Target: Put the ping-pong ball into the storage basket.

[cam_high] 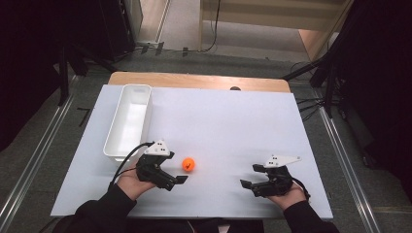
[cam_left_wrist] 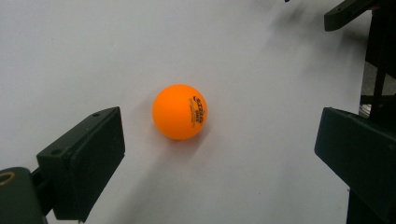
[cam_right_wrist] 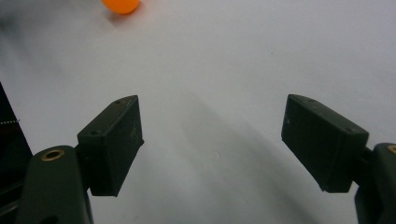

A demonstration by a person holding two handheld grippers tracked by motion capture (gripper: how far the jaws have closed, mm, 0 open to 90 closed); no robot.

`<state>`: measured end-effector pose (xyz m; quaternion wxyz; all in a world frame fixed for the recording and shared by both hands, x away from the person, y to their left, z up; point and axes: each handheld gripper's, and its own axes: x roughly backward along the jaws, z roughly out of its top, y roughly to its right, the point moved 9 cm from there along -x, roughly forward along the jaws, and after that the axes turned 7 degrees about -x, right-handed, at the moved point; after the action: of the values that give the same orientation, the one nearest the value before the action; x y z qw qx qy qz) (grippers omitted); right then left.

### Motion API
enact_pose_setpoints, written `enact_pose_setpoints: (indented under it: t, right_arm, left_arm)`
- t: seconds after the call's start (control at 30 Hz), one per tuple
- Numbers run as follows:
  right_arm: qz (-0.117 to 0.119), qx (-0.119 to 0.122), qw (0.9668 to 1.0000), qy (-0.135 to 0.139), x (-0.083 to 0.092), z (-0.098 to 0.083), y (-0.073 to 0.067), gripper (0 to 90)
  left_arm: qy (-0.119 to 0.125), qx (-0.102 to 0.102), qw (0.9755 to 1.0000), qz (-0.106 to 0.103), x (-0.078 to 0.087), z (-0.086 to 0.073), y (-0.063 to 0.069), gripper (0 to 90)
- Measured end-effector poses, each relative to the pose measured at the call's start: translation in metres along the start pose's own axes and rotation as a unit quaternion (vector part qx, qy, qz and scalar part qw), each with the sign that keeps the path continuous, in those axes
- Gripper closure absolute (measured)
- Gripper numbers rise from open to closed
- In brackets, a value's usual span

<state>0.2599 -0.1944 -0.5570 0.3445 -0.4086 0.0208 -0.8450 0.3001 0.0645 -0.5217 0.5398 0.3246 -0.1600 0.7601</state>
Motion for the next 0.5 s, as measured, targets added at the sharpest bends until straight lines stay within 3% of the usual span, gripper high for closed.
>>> enact_pose_setpoints:
  t: [0.5]
  right_arm:
    - [-0.001,-0.001,1.0000,-0.002,0.000,0.000,0.000,19.0]
  left_arm:
    - [0.001,0.003,0.9999,0.013,-0.003,0.013,-0.009,2.2]
